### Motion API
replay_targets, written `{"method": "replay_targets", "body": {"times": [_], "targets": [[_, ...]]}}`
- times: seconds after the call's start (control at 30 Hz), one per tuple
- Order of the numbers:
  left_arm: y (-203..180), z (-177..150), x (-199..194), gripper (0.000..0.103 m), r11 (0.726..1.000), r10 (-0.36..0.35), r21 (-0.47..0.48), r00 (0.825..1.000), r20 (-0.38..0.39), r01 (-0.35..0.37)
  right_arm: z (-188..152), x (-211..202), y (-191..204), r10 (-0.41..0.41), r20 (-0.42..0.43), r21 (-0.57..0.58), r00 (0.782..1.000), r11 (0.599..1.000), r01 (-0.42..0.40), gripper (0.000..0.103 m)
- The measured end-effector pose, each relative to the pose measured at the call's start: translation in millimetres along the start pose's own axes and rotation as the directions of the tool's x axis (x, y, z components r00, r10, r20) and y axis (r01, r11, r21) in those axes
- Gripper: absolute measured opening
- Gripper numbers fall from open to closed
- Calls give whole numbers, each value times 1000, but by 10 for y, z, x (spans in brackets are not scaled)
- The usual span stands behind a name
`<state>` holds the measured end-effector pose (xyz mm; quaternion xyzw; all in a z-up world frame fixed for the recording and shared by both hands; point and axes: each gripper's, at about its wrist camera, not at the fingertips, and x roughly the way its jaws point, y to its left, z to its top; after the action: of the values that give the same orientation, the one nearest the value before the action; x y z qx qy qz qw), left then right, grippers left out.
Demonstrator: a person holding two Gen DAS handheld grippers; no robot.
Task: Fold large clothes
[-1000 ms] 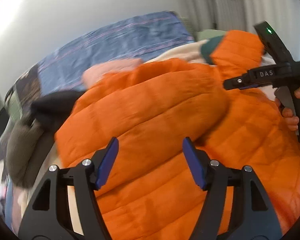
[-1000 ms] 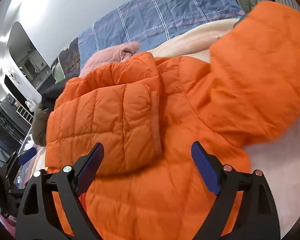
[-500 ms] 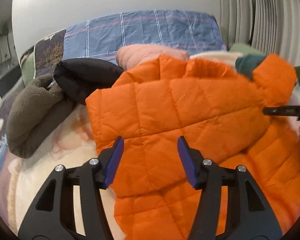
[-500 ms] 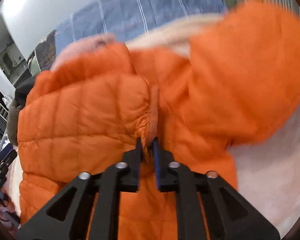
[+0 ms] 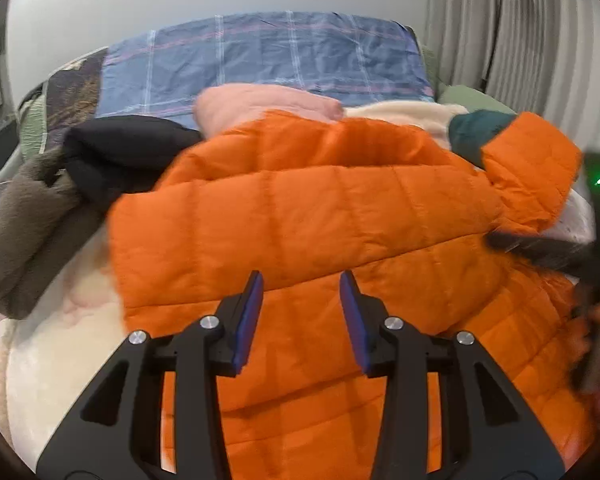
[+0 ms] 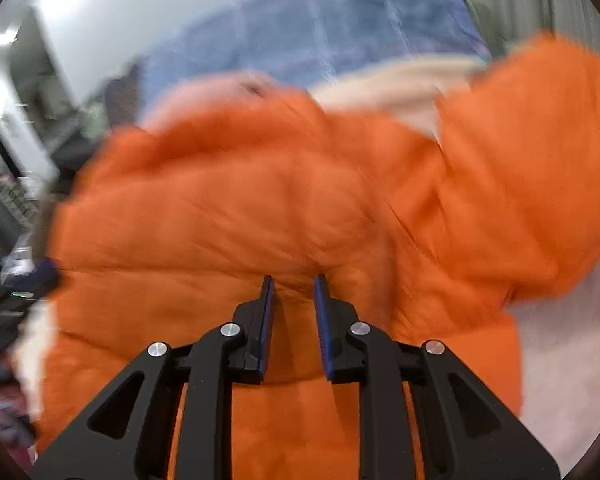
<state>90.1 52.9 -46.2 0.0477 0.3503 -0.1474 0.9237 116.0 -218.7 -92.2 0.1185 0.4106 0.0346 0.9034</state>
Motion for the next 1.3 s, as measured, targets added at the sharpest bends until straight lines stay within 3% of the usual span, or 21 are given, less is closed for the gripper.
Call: {"method": "replay_targets", "body": {"times": [0.1,0.17,0.57,0.6,0.67,0.73,0.8,0.87,0.97,1.1,1.3], "targets": [[-195,-63,258,46,999,-1,52,997,-74,5,-110,85,-211,65,3,70,998,995,-65,19],[-265,-193,547,50,995,55,84,991,-122,-45,-102,61,-236,83,9,79,997,993,-83,19],[-180,-338,628,57,1000,17,18,994,-106,-15,-118,-31,-257,131,-8,78,991,988,-130,27],[-181,-341,624,57,1000,19,16,995,-102,-17,-83,-138,-274,148,17,89,989,985,-149,27],[-180,-362,617,59,1000,24,12,995,-95,-23,9,-521,-392,178,146,96,973,976,-193,27],[-173,-366,620,60,1000,28,10,995,-93,-28,147,-931,-645,128,274,126,953,978,-168,27],[-181,-367,621,62,999,34,11,995,-93,-33,265,-1192,-962,83,343,194,936,968,-157,30],[-176,-370,612,63,999,37,11,995,-90,-36,389,-1415,-1463,17,389,328,921,932,-156,30],[-149,-377,596,65,999,33,4,996,-85,-33,458,-1644,-2198,-80,424,513,902,842,-167,32],[-134,-370,599,66,1000,21,-8,996,-82,-22,524,-1652,-2923,-140,361,652,922,745,-143,39],[-101,-385,566,67,1000,11,-24,998,-60,-12,611,-1412,-3340,-44,356,720,933,650,-244,49]]}}
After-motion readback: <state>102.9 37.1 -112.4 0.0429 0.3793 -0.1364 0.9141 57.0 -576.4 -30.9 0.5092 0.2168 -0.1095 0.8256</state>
